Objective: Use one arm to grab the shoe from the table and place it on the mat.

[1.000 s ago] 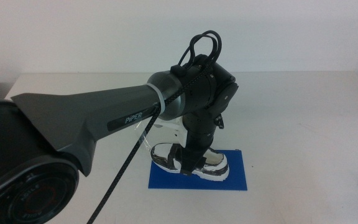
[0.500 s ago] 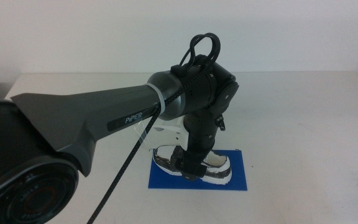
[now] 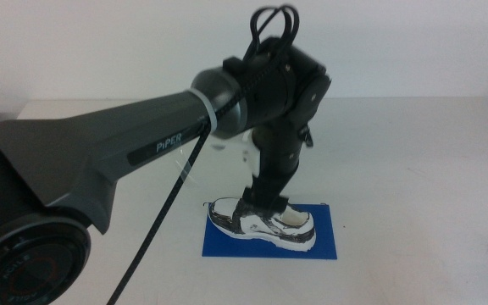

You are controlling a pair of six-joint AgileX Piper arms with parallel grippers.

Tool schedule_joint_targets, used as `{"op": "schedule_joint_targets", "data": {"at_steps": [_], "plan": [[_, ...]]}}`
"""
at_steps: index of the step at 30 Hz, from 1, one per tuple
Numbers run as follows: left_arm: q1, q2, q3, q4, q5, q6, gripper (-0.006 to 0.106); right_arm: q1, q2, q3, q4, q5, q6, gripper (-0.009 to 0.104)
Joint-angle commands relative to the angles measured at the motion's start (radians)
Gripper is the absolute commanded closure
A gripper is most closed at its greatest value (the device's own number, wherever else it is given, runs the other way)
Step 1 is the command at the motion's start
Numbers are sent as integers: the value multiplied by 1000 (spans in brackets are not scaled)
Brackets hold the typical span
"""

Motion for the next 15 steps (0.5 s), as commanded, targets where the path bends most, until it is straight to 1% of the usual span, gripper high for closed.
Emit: {"op": "schedule_joint_targets", "data": {"at_steps": [1, 2, 4, 6, 8, 11, 15], "plan": [[0, -79, -80, 35, 72, 24, 12, 3, -20, -10, -8, -79, -13, 29], [0, -87, -105, 45, 108, 33, 12, 3, -20, -10, -8, -79, -13, 29], [0, -111, -138, 88, 106, 71, 12, 3, -20, -10, -8, -79, -13, 29], [0, -144, -168, 156, 106, 117, 12, 3, -20, -10, -8, -79, -13, 29], [0, -173, -192, 209, 106, 197, 12, 3, -20, -10, -8, -79, -13, 29], [-1, -224, -211, 251, 106, 358, 12, 3, -20, -10, -8, -79, -13, 29], [0, -289, -211, 306, 106, 657, 12, 3, -20, -10, -8, -79, -13, 29]]}}
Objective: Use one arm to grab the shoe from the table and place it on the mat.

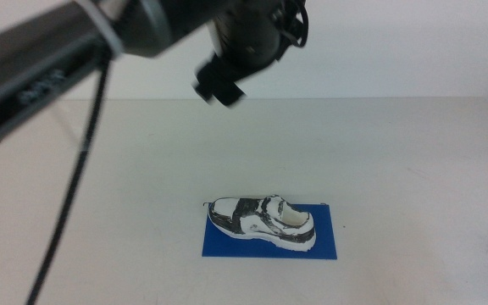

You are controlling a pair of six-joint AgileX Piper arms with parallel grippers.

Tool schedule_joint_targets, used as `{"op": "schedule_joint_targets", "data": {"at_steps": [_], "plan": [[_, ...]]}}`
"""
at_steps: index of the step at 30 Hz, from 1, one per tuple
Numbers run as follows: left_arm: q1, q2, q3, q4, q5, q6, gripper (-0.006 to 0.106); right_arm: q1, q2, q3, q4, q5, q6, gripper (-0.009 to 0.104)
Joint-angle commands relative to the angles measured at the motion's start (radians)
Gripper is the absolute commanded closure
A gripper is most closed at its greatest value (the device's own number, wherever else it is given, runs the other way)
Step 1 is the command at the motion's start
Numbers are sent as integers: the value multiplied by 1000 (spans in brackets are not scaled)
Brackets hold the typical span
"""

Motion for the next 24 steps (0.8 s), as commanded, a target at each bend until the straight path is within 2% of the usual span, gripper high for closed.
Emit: {"op": "schedule_joint_targets", "data": {"at_steps": [1, 6, 9, 12, 15, 18, 24], "plan": [[0, -99, -33, 83, 71, 209, 12, 3, -20, -10, -8, -79, -13, 29], [0, -185, -33, 237, 71, 556, 12, 3, -20, -10, -8, -79, -13, 29], [0, -238, -33, 243, 71, 735, 12, 3, -20, -10, -8, -79, -13, 29], [0, -287, -21, 248, 71, 833, 12, 3, -20, -10, -8, -79, -13, 29], [7, -372, 16, 212, 71, 909, 12, 3, -20, -10, -8, -79, -13, 29], [56, -474, 96, 140, 58, 986, 12, 3, -20, -10, -8, -79, -13, 29], [259, -706, 358, -24, -113, 1096, 12, 3, -20, -10, -8, -79, -13, 29]]}}
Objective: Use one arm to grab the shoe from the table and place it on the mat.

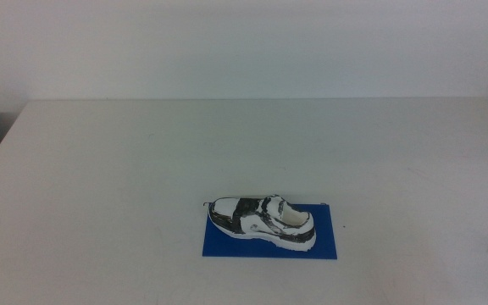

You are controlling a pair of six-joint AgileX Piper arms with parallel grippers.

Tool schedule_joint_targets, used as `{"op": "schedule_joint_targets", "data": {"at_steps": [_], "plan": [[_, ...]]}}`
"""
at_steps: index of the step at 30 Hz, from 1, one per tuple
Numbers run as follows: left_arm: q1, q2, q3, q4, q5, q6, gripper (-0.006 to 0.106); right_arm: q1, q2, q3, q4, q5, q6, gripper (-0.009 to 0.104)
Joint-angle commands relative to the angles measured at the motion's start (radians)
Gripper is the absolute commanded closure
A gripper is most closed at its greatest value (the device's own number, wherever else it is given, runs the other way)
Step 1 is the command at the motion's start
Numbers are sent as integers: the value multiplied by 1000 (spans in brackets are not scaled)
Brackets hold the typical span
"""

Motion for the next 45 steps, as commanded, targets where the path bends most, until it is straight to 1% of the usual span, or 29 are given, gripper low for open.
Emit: {"op": "schedule_joint_targets", "data": {"at_steps": [1, 5, 11, 15, 19, 23, 26, 31, 38, 45], "plan": [[90, -120, 99, -51, -137, 41, 12, 3, -20, -10, -8, -79, -13, 29], [226, -293, 354, -141, -331, 126, 12, 3, -20, -10, -8, -79, -13, 29], [360, -516, 741, -241, -701, 292, 12, 3, -20, -10, -8, -79, -13, 29], [394, -652, 965, -307, -898, 423, 12, 3, -20, -10, -8, -79, -13, 29], [401, -755, 1158, -332, -1088, 559, 12, 3, -20, -10, -8, -79, -13, 29], [401, -870, 1323, -440, -1228, 647, 12, 3, -20, -10, -8, -79, -13, 29], [401, -953, 1431, -489, -1304, 694, 12, 3, -20, -10, -8, -79, -13, 29], [411, -1071, 1552, -484, -1301, 702, 12, 3, -20, -10, -8, -79, -13, 29], [504, -1246, 1680, -485, -1297, 692, 12, 3, -20, -10, -8, -79, -13, 29], [519, -1321, 1750, -484, -1286, 656, 12, 3, -20, -10, -8, -79, -13, 29]]}}
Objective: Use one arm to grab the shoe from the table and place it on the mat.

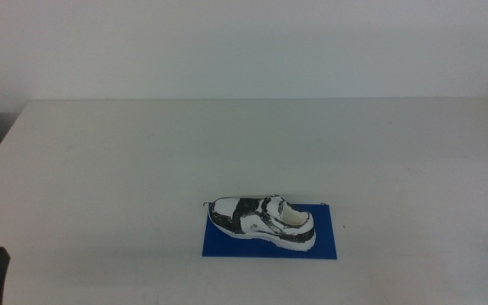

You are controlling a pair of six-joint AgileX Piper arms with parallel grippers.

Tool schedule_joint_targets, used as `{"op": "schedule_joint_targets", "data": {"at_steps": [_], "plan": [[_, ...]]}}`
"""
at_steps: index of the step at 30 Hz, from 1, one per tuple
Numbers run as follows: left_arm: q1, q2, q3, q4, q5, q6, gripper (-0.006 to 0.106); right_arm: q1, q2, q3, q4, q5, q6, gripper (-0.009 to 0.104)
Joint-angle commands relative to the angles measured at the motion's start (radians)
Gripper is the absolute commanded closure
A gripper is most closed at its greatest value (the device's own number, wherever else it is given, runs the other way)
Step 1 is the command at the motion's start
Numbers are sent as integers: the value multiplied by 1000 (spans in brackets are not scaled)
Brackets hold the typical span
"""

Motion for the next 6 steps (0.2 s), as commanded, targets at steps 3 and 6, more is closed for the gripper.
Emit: {"op": "schedule_joint_targets", "data": {"at_steps": [3, 6], "plan": [[2, -28, 2, -14, -61, -18, 12, 3, -20, -10, -8, -79, -13, 29], [2, -27, 2, -14, -61, -18, 12, 3, -20, -10, -8, -79, -13, 29]]}}
